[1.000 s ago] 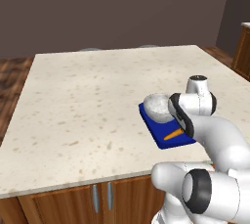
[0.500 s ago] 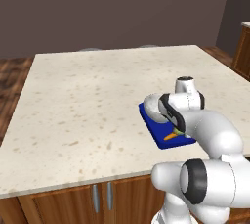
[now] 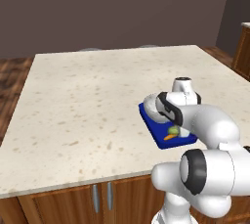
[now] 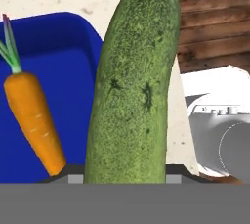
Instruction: Place the two vegetables and bowl onto the tray for setting up a vegetable dip station.
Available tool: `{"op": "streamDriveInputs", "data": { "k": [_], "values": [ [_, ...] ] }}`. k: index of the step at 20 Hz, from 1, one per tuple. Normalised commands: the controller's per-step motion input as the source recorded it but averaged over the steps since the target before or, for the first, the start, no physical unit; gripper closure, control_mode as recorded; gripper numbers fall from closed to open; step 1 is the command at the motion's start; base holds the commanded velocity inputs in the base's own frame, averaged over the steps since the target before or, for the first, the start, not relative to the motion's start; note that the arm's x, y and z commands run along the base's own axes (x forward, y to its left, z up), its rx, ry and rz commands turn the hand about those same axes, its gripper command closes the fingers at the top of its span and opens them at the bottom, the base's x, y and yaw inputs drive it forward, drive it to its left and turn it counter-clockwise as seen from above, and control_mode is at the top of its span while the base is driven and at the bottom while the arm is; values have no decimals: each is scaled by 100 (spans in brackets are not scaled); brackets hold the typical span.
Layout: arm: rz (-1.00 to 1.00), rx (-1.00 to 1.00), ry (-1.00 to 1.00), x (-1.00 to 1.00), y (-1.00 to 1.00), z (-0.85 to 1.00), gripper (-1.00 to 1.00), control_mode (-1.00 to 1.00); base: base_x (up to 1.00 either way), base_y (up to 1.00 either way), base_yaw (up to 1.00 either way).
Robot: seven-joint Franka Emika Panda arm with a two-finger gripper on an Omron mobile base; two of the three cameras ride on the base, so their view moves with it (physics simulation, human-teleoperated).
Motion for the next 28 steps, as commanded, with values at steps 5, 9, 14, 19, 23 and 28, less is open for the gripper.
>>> {"op": "streamDriveInputs", "data": {
  "k": [5,9,14,19,23,28],
  "values": [
    [0,11,0,3,10,-18,100,-100,0,0,0],
    [2,4,-4,10,6,-16,100,-100,0,0,0],
    [4,1,-3,16,3,-8,100,-100,0,0,0],
    [4,0,-1,19,2,-5,100,-100,0,0,0],
    [6,1,0,18,0,-8,100,-100,0,0,0],
    [7,3,0,6,0,-10,100,-100,0,0,0]
  ]
}}
